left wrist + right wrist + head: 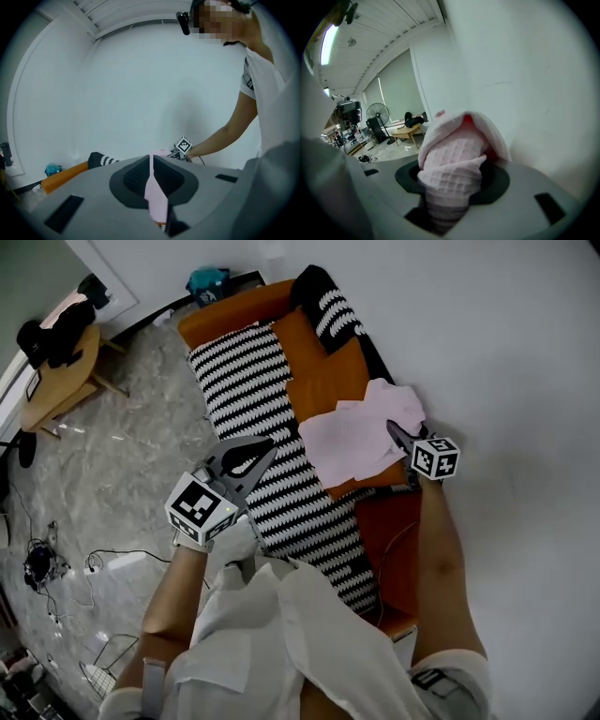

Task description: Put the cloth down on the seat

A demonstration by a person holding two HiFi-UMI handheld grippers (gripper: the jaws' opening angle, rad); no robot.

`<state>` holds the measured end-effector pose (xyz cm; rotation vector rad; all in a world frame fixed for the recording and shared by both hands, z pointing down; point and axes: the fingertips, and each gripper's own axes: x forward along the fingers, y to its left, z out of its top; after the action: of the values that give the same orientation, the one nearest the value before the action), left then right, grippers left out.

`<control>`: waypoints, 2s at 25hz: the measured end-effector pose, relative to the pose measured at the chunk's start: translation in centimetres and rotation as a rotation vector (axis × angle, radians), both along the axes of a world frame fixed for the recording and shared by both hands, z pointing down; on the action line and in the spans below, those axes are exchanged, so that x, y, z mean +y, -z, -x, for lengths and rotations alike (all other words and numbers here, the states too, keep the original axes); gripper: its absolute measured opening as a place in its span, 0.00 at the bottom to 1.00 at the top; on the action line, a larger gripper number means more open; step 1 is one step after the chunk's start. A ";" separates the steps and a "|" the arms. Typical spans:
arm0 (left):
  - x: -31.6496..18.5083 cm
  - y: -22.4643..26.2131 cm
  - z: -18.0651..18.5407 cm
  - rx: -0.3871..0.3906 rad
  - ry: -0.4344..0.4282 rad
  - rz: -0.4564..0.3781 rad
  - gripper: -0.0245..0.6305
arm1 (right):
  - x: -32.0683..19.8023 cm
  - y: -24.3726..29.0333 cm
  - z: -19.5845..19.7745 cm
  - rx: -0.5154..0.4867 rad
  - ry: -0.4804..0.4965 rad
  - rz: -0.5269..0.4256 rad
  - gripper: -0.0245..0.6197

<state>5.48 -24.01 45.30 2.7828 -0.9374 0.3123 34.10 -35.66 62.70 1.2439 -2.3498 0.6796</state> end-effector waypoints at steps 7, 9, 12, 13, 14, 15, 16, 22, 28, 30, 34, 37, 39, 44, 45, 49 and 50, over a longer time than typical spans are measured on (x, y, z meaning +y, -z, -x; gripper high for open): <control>-1.0 -0.6 -2.2 -0.017 -0.028 0.010 0.09 | -0.6 -3.5 -3.3 0.037 -0.037 0.068 0.38; -1.3 -0.8 -2.5 -0.020 -0.031 0.014 0.09 | -0.5 -4.7 -4.1 0.066 -0.034 0.103 0.39; -1.4 -1.2 -2.9 -0.018 -0.036 0.021 0.09 | 0.0 -6.1 -4.9 0.082 -0.042 0.152 0.41; -1.4 -1.3 -3.1 -0.017 -0.039 0.023 0.09 | 0.1 -6.4 -5.1 0.076 -0.048 0.171 0.41; -1.4 -1.4 -3.3 -0.015 -0.042 0.025 0.09 | 0.3 -6.6 -5.4 0.069 -0.056 0.194 0.42; -1.4 -1.5 -3.5 -0.013 -0.046 0.027 0.09 | 0.4 -6.9 -5.8 0.064 -0.066 0.218 0.42; -1.4 -1.5 -3.7 -0.011 -0.050 0.029 0.09 | 0.5 -7.2 -6.2 0.063 -0.077 0.241 0.43; -1.0 -1.8 -4.4 0.000 -0.064 0.032 0.09 | 2.2 -8.4 -8.3 0.111 -0.100 0.340 0.47; -0.5 -1.3 -4.6 0.012 -0.072 0.026 0.09 | 3.8 -8.1 -9.3 0.208 -0.094 0.393 0.53; -0.3 -1.1 -5.0 0.017 -0.079 0.022 0.09 | 4.4 -7.9 -9.7 0.247 -0.086 0.417 0.55; 0.2 -0.7 -5.6 0.030 -0.094 0.013 0.09 | 5.6 -6.9 -10.8 0.323 -0.071 0.429 0.56; 0.7 -0.4 -5.5 0.034 -0.099 0.005 0.09 | 6.3 -5.7 -11.4 0.378 -0.076 0.416 0.57; 0.9 -0.2 -5.7 0.037 -0.102 0.002 0.09 | 6.5 -4.6 -11.7 0.404 -0.083 0.385 0.57; 2.0 0.5 -5.9 0.048 -0.116 -0.003 0.09 | 7.1 -0.8 -11.3 0.406 -0.101 0.284 0.56; 2.2 0.6 -6.0 0.048 -0.119 -0.005 0.09 | 7.3 -0.1 -11.0 0.403 -0.102 0.259 0.56; 2.8 1.0 -6.0 0.049 -0.128 -0.016 0.09 | 7.8 3.0 -8.1 0.313 -0.124 0.121 0.55; 3.0 1.1 -5.9 0.049 -0.128 -0.018 0.09 | 7.9 4.1 -7.2 0.268 -0.141 0.076 0.53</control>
<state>11.42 -21.06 44.16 2.8594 -0.7559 0.2533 41.27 -27.71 58.64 1.3828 -2.0174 0.5985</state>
